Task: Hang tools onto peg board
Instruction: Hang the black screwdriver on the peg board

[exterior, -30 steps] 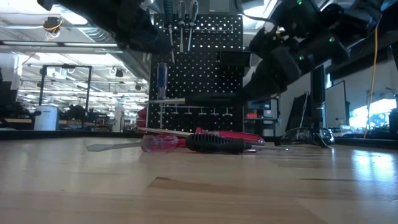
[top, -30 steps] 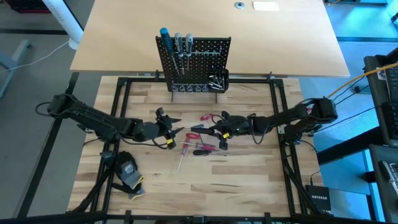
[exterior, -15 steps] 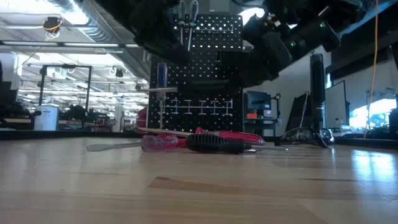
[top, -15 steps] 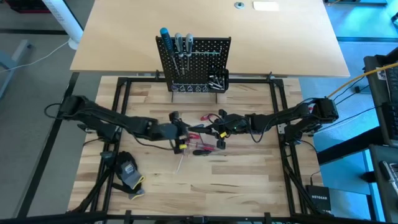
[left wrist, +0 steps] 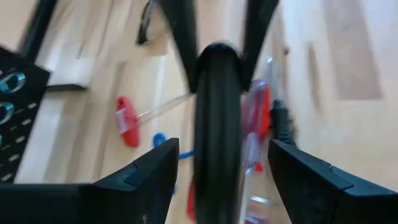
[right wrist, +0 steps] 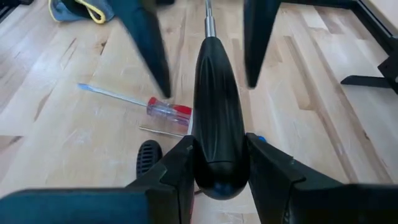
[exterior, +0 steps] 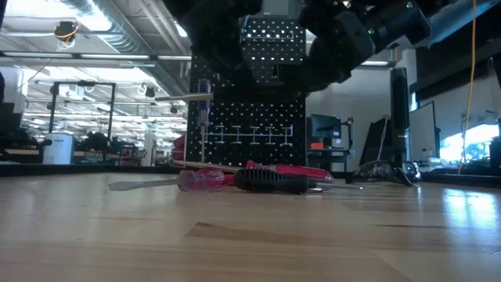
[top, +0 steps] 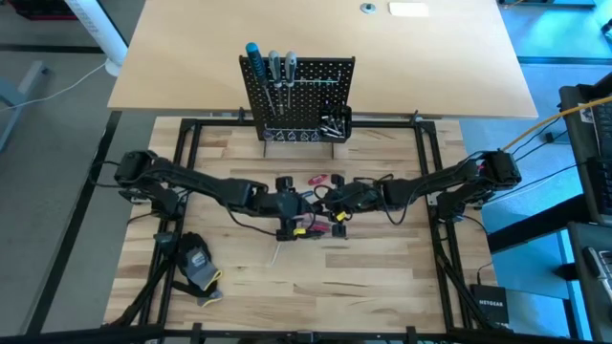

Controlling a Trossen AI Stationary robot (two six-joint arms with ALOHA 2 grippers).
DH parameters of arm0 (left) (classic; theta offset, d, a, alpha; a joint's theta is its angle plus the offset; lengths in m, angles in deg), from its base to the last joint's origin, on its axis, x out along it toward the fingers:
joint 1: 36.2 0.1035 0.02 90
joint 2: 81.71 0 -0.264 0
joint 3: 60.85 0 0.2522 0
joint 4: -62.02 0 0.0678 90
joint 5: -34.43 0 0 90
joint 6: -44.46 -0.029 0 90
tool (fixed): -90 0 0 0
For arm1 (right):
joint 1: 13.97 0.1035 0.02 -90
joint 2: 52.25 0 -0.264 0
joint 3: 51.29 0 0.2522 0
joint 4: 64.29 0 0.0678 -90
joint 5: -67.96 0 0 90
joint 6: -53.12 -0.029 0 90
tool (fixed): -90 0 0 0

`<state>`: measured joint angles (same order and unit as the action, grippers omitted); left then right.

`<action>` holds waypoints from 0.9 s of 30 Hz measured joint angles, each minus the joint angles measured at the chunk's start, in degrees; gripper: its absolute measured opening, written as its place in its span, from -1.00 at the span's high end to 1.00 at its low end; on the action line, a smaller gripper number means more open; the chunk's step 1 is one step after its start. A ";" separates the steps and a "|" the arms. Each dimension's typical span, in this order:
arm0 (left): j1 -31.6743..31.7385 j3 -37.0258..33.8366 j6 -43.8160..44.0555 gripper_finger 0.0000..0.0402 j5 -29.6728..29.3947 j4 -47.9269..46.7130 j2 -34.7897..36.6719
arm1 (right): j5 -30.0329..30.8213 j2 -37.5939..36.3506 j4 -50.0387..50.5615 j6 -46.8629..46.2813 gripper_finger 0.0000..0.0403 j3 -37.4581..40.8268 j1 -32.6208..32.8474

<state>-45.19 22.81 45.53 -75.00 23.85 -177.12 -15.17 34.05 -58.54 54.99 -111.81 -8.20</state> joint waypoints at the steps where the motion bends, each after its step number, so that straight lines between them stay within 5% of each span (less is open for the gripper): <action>1: 0.14 0.01 0.01 -0.18 0.66 -0.11 -0.01 | 0.04 0.01 0.37 0.00 0.39 -0.29 -0.01; 9: 2.23 -0.03 1.91 -0.15 2.89 -0.09 -0.01 | 0.03 0.02 1.17 0.15 0.39 -2.05 -0.01; 22: 3.16 -0.03 1.36 0.44 6.93 1.01 -0.01 | -0.57 0.04 1.86 0.39 0.39 -2.06 -0.15; 27: 3.21 -0.03 0.57 0.48 8.75 1.18 -0.01 | -0.79 0.06 1.15 -0.13 0.28 -2.05 -0.12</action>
<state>-41.99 22.77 46.10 -66.25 25.03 -177.13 -15.96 34.11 -57.39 54.86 -113.86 -8.32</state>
